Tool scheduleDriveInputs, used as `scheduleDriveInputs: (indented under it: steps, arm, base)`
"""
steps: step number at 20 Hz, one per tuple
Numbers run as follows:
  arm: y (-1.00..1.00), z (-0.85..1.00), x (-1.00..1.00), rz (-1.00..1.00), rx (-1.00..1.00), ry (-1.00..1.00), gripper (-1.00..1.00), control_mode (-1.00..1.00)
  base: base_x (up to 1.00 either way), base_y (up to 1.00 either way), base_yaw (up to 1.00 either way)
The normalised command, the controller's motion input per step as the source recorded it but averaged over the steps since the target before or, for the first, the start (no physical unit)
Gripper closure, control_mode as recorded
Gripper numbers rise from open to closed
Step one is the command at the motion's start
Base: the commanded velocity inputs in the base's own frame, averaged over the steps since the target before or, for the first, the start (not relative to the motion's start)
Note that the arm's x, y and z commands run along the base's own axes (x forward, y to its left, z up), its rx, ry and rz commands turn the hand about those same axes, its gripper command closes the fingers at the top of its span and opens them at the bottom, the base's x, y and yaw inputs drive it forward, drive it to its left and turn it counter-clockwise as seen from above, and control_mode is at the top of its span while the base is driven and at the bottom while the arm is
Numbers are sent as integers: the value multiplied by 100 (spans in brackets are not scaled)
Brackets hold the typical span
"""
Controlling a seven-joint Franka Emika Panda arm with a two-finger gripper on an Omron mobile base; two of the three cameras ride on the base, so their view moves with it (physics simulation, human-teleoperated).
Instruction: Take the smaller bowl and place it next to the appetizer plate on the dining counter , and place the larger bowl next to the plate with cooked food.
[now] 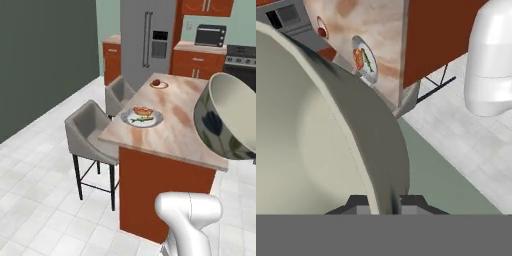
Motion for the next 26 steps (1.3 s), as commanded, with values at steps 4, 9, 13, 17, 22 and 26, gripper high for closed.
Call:
scheduleDriveInputs:
  steps: [4, 9, 13, 17, 22, 26]
  arm:
    - [0, 0, 0, 0, 0, 0, 100, 100]
    - [0, 0, 0, 0, 0, 0, 100, 100]
    - [0, 0, 0, 0, 0, 0, 100, 100]
    - [0, 0, 0, 0, 0, 0, 100, 100]
    - [0, 0, 0, 0, 0, 0, 100, 100]
    - [0, 0, 0, 0, 0, 0, 100, 100]
  base:
    - [32, 75, -19]
    - [96, 5, -28]
    - [100, 4, -25]
    - [1, 2, -3]
    - [-31, 25, -6]
    - [90, 48, -26]
